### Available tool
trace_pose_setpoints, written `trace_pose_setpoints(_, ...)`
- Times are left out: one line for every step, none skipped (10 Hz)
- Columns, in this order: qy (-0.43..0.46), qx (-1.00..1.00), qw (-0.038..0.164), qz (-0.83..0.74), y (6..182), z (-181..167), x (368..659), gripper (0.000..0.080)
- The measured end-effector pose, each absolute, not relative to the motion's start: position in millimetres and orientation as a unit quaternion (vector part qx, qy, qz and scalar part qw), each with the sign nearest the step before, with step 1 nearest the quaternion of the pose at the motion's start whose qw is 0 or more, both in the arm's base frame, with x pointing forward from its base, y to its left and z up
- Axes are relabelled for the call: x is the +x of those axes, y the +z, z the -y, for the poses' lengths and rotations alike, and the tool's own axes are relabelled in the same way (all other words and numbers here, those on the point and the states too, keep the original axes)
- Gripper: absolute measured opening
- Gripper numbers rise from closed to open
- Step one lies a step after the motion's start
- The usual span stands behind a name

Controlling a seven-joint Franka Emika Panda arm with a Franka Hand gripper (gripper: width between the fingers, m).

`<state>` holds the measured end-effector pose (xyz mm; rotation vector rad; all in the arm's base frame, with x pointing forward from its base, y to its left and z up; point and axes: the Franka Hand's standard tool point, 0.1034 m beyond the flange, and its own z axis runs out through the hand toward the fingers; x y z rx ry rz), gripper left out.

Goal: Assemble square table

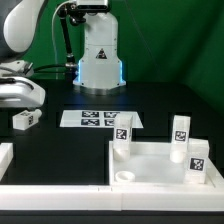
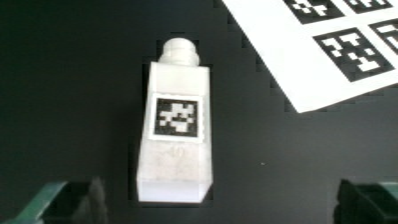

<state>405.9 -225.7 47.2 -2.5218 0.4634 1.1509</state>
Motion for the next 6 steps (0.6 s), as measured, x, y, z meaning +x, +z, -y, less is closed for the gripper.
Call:
trace_pose_setpoints(0.418, -0.877, 0.165, -0.172, 36.9, 227, 395, 0.0649)
trace_pose_setpoints(0.428, -0.871, 0.166, -0.176, 27.5, 227, 385, 0.0649)
trace_pose_setpoints(0.439, -0.864, 0.166, -0.182, 20.8, 225, 377, 0.0649)
trace_pose_setpoints(0.451, -0.857, 0.161, -0.193, 14.0, 221, 370, 0.0649)
trace_pose_setpoints(0.455, -0.854, 0.16, -0.195, 10.6, 218, 370, 0.0649)
trace_pose_setpoints(0.454, -0.855, 0.16, -0.195, 11.0, 219, 370, 0.0649)
